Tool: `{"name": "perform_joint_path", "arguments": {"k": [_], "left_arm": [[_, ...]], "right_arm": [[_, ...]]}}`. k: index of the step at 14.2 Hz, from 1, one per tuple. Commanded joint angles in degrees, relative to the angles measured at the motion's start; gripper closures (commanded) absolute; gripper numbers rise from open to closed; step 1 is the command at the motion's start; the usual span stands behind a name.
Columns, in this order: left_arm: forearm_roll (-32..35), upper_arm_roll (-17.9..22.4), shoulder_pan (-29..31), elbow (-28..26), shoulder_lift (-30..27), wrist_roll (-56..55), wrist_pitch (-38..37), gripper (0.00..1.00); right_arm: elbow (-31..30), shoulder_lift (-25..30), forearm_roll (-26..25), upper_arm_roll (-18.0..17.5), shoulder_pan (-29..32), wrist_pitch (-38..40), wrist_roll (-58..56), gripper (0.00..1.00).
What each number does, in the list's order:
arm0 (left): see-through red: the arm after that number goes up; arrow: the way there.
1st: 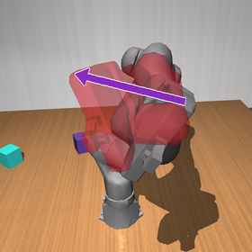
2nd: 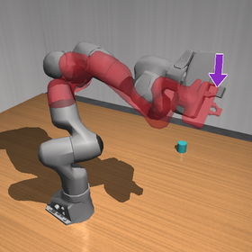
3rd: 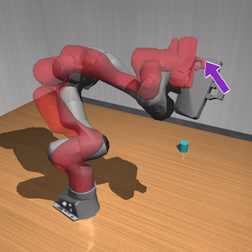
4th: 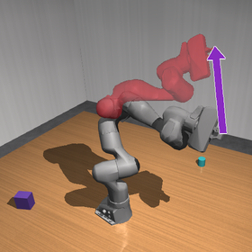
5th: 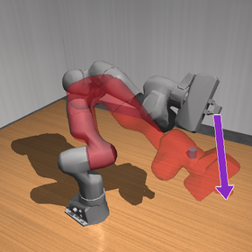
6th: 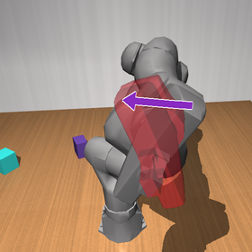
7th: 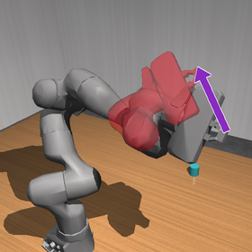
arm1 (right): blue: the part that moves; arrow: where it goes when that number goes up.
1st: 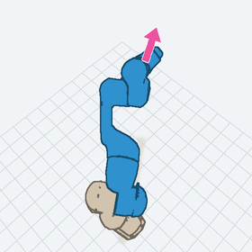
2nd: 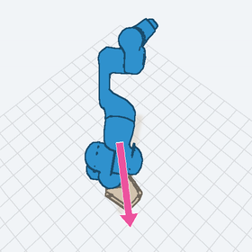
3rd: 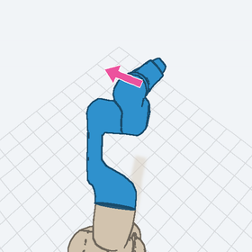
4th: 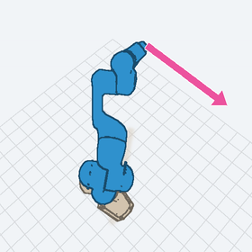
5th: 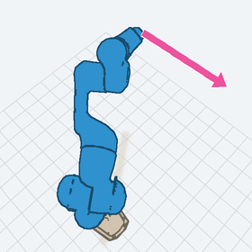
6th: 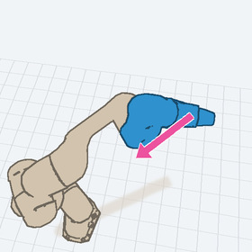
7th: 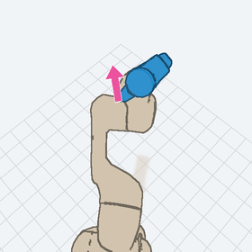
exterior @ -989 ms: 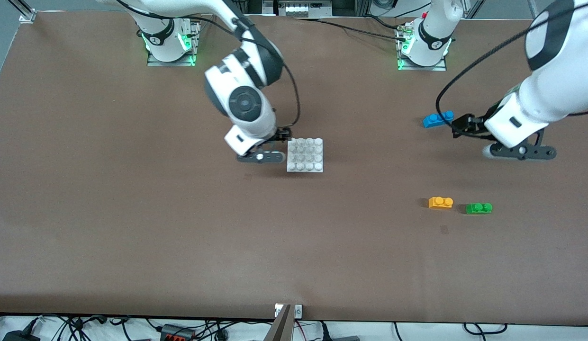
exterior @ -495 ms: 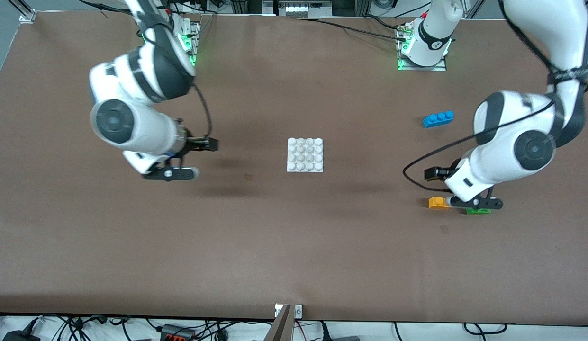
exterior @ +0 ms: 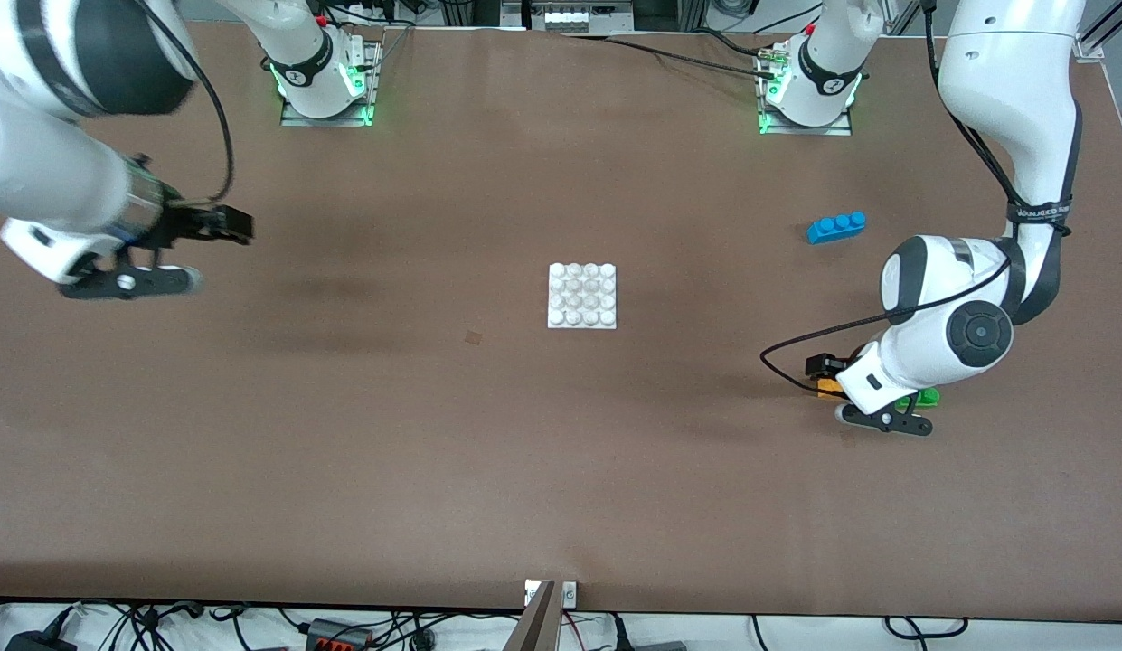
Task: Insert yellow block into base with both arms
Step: 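Open the right gripper and lift it off the base plate, then lower the left gripper onto the yellow brick and grasp it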
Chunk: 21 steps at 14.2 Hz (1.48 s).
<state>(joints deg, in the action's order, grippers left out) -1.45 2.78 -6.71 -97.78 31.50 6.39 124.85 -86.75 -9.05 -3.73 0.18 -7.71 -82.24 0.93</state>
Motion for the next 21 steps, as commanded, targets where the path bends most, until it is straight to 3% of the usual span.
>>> {"name": "perform_joint_path", "arguments": {"k": [1,4,6,10,13,21], "left_arm": [[-1.45,1.52,-0.15,-0.05,1.1,3.19,2.58,0.0],[-1.45,1.7,0.29,-0.31,2.43,3.37,3.82,0.0],[-1.54,1.7,0.29,-2.24,2.52,3.28,5.65,0.0],[-1.54,1.7,0.38,-3.65,3.22,3.37,7.78,0.0],[-1.71,1.7,0.47,-3.65,3.66,3.37,7.78,0.0],[-2.15,1.61,0.82,-3.83,4.89,3.37,9.01,0.0]], "right_arm": [[-1.58,1.23,1.26,-1.76,5.6,-1.51,-10.3,0.0],[-12.69,8.14,1.7,-1.76,9.62,-8.01,-11.3,0.0],[-16.25,11.5,1.71,-1.77,10.25,-8.37,-9.99,0.0],[-13.45,14.23,3.2,-1.33,13.07,-11.88,-10.51,0.0],[-10.37,13.71,4.25,-1.33,12.63,-11.54,-10.16,0.0],[-8.96,11.51,7.6,-0.1,12.19,-11.71,-2.96,0.0]]}}
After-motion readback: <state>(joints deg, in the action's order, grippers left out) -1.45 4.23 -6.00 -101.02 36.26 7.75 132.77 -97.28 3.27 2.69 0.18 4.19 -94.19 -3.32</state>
